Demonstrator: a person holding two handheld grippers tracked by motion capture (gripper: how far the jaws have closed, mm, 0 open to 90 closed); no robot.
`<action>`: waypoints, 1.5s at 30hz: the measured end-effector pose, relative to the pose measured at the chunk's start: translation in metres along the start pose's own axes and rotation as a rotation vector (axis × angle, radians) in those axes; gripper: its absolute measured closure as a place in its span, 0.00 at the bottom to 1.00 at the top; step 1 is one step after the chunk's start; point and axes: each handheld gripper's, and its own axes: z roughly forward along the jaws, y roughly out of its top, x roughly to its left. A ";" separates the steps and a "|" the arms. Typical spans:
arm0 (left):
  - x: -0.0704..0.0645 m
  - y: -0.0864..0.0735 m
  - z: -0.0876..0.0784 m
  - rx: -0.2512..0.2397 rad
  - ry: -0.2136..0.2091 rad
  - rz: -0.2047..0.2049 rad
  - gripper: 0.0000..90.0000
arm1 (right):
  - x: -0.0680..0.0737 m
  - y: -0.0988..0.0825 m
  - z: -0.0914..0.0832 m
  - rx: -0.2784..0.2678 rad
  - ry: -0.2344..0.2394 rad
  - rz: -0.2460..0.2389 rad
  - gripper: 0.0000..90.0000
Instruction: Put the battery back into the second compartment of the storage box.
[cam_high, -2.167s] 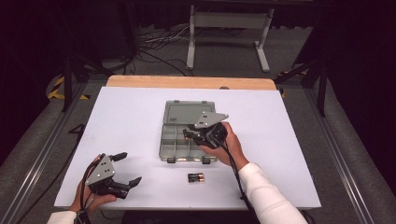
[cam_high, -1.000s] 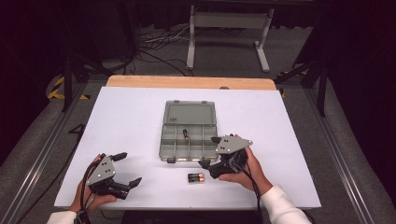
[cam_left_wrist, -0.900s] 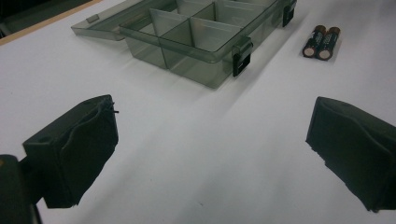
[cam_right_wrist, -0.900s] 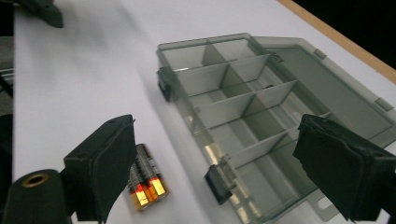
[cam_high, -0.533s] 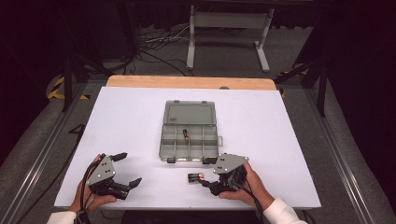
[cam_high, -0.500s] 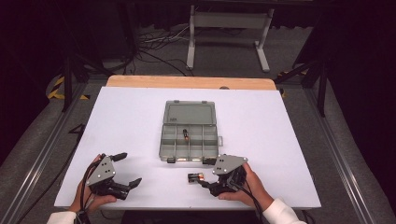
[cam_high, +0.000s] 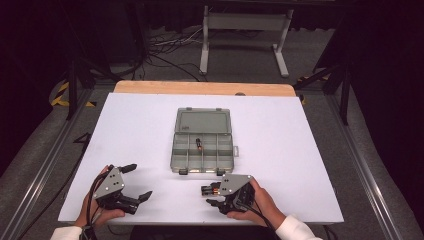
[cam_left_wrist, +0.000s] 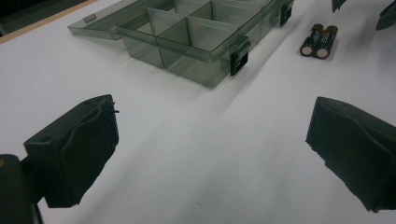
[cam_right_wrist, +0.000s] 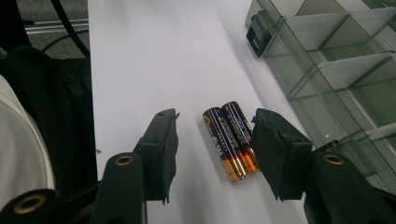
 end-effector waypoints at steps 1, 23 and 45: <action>0.000 0.000 0.000 0.001 -0.003 -0.002 0.03 | 0.000 0.000 0.003 0.003 0.010 -0.003 0.58; 0.000 0.000 0.001 0.007 -0.007 0.001 0.03 | -0.001 -0.003 0.019 0.067 0.020 -0.009 0.64; 0.000 0.000 0.000 0.006 -0.005 0.004 0.03 | -0.003 -0.004 0.018 0.070 0.098 0.033 0.86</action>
